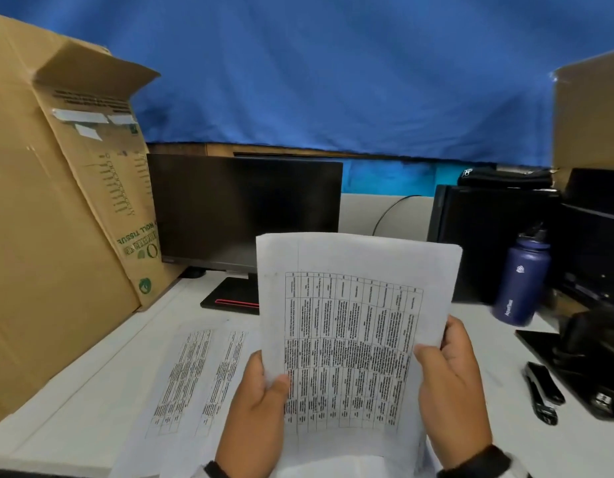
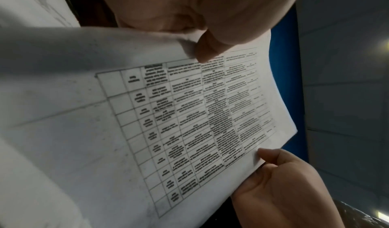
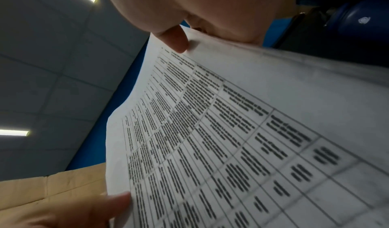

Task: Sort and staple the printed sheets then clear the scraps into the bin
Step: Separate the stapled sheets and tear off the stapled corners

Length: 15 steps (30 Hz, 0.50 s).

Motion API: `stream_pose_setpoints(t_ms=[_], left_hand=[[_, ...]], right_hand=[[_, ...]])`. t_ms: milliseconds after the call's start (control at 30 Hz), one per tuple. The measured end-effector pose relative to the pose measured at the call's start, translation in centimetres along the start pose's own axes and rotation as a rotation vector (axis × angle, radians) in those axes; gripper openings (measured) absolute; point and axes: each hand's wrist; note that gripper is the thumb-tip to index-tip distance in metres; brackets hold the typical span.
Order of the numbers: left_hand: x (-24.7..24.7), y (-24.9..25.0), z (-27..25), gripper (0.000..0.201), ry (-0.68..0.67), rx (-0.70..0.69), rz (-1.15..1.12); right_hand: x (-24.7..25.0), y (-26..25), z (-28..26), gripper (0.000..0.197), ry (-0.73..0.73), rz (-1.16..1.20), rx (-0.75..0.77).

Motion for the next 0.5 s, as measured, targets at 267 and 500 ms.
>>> stream_pose_setpoints(t_ms=[267,500], left_hand=[[-0.6,-2.1,-0.7,0.03,-0.105,0.149,-0.034],[0.3,1.2,1.1,0.021,-0.076,-0.028,0.096]], right_hand=[[0.5,4.7,-1.1,0.055,-0.137,-0.178,-0.239],[4.3,2.1,0.4,0.007,0.212,-0.007,-0.193]])
Point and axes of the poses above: each hand's wrist, its own z-axis towards the middle knuckle, its own x-axis out of the back of the hand, y = z × x, and after that the axes turned 2 degrees about x, right-handed
